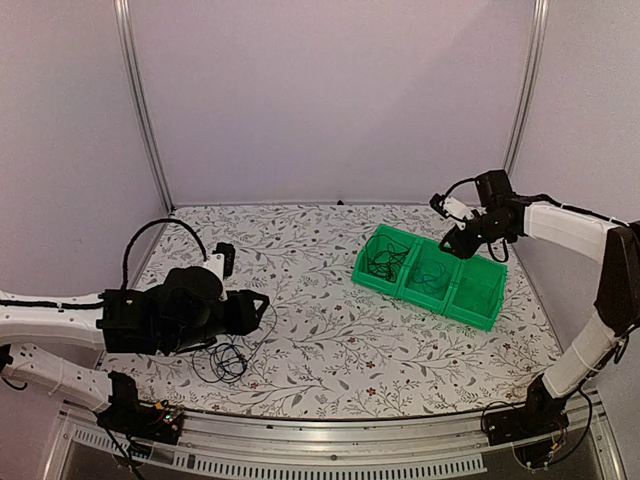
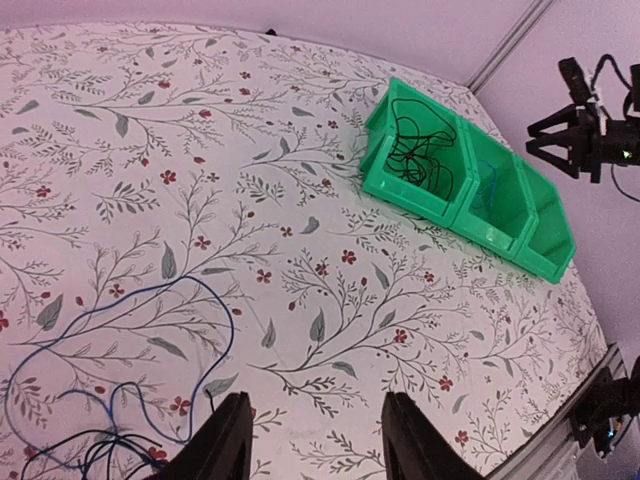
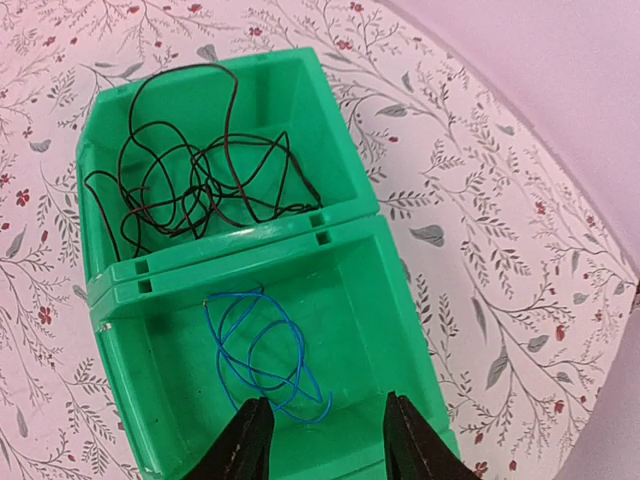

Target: Untangle the cables

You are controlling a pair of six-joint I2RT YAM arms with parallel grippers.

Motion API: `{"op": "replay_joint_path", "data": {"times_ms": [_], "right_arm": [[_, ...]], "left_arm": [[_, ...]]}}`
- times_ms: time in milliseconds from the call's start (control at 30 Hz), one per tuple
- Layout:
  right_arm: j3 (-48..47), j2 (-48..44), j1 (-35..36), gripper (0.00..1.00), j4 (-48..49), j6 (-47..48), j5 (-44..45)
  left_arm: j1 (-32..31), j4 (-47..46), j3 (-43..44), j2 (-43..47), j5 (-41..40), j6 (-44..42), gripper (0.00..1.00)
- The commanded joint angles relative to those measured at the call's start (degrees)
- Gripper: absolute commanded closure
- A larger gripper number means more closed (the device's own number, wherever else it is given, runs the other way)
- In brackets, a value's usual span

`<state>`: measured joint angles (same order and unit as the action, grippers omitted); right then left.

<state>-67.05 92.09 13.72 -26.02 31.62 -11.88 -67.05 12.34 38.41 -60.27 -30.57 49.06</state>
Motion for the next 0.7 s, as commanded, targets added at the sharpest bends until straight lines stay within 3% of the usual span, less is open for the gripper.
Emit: {"op": "replay_joint_path", "data": {"times_ms": [0,233,433,667], "right_arm": [[0.5,-5.5,-0.1,0.57,0.0,0.7,2.4],[3.2,-6.7,-0.1,0.56,3.8,0.1,-0.2],[5.0,-9.8,-0.1,0.57,6.6,-3.0,-8.9],[6.4,-12.0,-0.1,0.57,8.3,-2.5,-8.4]], "left_arm": [[3.4,8.0,-1.9,1.0,-1.0,7.4,0.55],[9.3,6.6,-1.6,-4.9,5.8,4.0,0.59],[12.6,1.4,4.1,-18.4,14.2,1.5,0.53],[14.8,-1.7,13.5,-34.8,18.5,0.8,0.49]]}}
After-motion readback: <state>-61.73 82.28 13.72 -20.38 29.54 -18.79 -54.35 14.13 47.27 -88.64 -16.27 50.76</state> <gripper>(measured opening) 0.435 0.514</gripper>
